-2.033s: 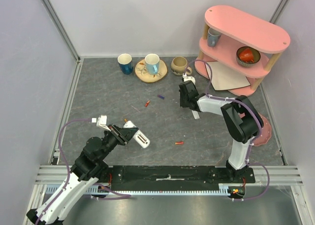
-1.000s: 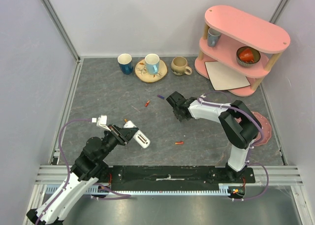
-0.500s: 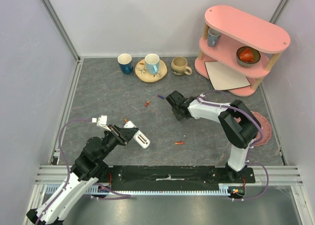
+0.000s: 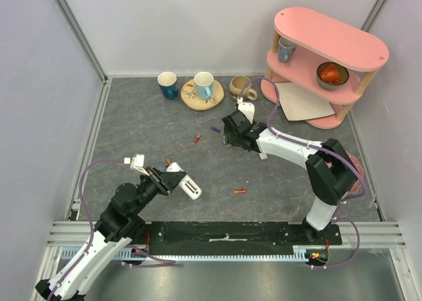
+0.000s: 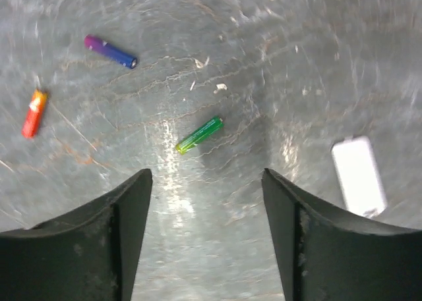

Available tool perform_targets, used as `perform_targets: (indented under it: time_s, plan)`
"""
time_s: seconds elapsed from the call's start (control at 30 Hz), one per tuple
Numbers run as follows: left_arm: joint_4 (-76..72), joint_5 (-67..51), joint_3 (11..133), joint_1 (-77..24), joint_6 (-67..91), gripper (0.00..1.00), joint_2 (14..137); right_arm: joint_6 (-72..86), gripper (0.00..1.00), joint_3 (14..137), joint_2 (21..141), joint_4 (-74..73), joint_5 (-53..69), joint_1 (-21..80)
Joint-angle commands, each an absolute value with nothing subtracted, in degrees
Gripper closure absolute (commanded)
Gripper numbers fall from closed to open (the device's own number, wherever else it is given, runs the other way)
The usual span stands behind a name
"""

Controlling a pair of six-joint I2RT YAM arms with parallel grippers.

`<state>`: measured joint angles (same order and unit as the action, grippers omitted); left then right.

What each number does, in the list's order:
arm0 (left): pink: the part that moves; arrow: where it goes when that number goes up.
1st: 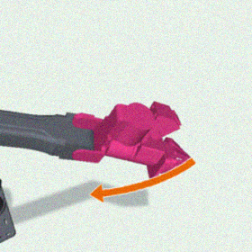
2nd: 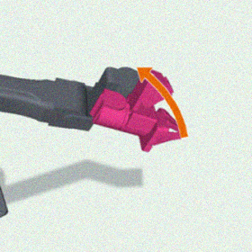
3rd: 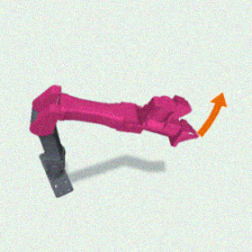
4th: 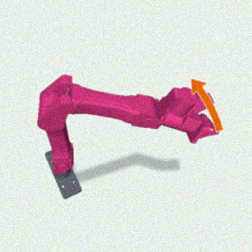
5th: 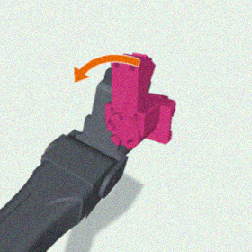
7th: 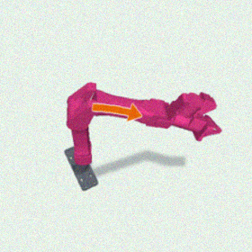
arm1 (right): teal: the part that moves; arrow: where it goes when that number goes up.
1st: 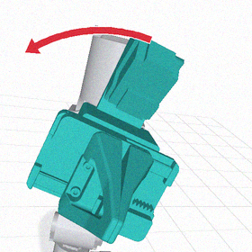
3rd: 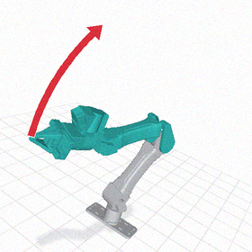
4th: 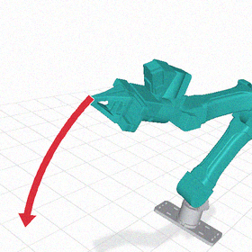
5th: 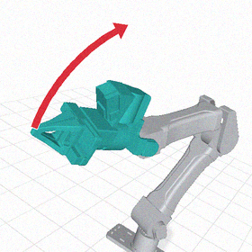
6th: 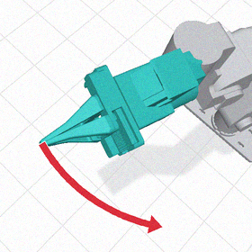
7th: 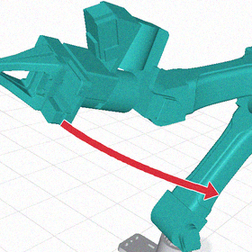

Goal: Load the batteries into the remote control

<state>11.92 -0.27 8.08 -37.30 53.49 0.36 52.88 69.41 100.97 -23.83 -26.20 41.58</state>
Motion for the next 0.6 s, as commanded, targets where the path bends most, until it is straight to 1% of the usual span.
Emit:
perform_targets:
  time_s: [0.0, 0.07, 0.2, 0.33, 0.57]
  plan:
    - [10.55, -0.62, 8.17, -37.18, 54.84, 0.98, -3.78, 21.12, 0.20, 66.27, 100.71, -14.33, -17.87, 40.70]
    - [10.55, -0.18, 8.09, -37.18, 54.84, 0.98, -3.69, 15.39, 0.14, 67.49, 102.56, -14.50, -16.70, 40.61]
    - [10.81, -0.26, 8.79, -37.18, 54.32, 0.98, -3.52, 10.64, 0.11, 69.08, 105.37, -12.66, -11.88, 39.99]
    - [12.65, -0.09, 10.02, -37.18, 53.70, 0.98, -3.52, 8.53, 0.12, 72.94, 108.27, -12.65, -8.71, 38.94]
    - [13.54, -0.18, 10.63, -37.18, 53.44, 0.98, -3.60, 6.24, 0.14, 77.43, 112.41, -14.76, -7.91, 38.41]
